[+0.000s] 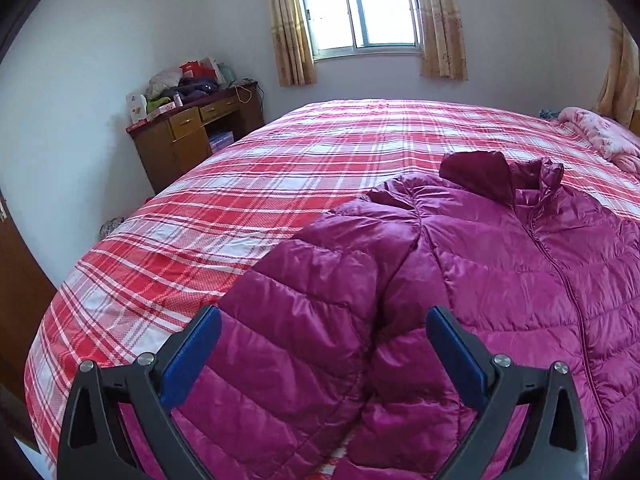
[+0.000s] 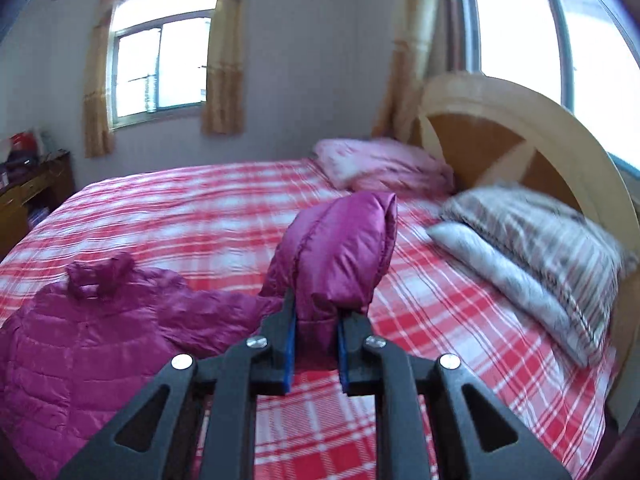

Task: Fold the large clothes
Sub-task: 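Fold the held sleeve across the jacket front and open the right gripper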

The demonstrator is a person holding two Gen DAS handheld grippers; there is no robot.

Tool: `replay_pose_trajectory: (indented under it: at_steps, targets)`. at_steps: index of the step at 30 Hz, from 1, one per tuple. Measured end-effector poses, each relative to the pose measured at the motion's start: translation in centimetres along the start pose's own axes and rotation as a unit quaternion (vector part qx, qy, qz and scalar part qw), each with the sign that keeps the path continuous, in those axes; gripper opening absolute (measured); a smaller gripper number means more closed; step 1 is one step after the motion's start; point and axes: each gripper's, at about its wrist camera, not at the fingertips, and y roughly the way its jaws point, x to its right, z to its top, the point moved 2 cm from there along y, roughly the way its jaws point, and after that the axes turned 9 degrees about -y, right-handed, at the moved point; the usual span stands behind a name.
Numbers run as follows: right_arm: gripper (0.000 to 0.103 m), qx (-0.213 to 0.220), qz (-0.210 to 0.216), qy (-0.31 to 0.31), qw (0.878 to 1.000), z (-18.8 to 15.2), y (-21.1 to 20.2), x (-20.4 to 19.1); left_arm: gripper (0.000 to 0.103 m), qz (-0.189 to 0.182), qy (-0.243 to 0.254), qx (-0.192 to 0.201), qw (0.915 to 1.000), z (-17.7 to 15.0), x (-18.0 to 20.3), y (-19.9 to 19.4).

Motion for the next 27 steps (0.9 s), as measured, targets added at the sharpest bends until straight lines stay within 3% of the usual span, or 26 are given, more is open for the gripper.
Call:
replay_pose_trajectory:
  at_steps: [5,13,27]
  targets:
    - [0.019,0.036,0.032,-0.08,0.996,1.5,-1.4,-6.0,0.102,0.009,-0.012,-0.004,0.9999,0.4,-1.5,0.9]
    - [0.018,0.059,0.084,-0.184,0.977,1.2,-1.5,-14.8,0.102,0.009,-0.02,-0.013,0.9997,0.1,-2.8,1.7]
    - [0.018,0.032,0.137,-0.28,0.95,-4.2,0.5,-25.9,0.102,0.014,-0.027,-0.011,0.9995,0.6,-4.3,1.7]
